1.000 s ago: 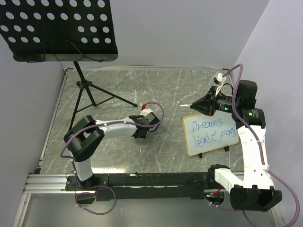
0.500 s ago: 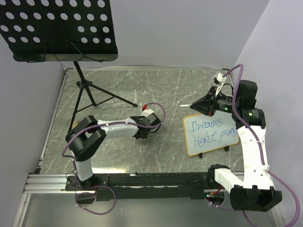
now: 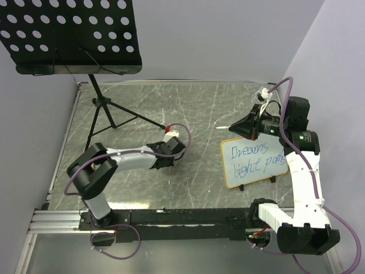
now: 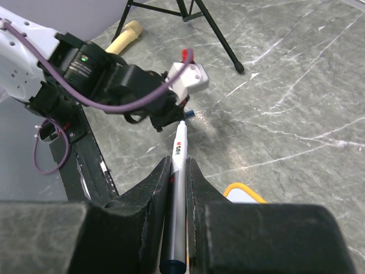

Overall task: Write a sentence on the whiteboard
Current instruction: Pick up the pen cap from the center of the board.

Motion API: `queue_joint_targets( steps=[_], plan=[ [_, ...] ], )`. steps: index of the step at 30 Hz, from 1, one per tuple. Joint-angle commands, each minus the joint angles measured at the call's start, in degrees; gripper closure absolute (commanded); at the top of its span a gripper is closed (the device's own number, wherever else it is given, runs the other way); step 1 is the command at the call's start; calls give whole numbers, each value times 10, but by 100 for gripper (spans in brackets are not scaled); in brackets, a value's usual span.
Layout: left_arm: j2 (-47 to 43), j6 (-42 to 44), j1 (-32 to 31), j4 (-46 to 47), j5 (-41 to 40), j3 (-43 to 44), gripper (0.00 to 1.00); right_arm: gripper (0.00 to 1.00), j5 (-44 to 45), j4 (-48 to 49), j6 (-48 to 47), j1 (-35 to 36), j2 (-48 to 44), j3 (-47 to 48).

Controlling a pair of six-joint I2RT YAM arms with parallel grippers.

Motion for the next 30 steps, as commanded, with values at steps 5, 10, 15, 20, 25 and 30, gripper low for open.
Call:
queue_joint_targets(
  steps=[5, 10, 15, 20, 25, 30],
  plan=[
    [-91, 8, 3, 130, 81, -113, 97, 100, -9, -4, -17, 13, 17, 15],
    [-108, 0, 3, 175, 85, -151, 97, 100, 11, -18, -26, 41, 34, 33],
    [-148, -1, 1, 248, 90, -203, 97, 100, 28, -25, -31, 77, 52, 48],
    [-192, 14, -1, 315, 99, -254, 96, 100, 25, -40, -37, 95, 86, 75],
    [-210, 33, -2, 381, 112, -288, 96, 100, 31, -48, -40, 113, 120, 102],
    [-234, 57, -2, 436, 139, -322, 96, 100, 59, -60, -48, 154, 150, 118]
  ],
)
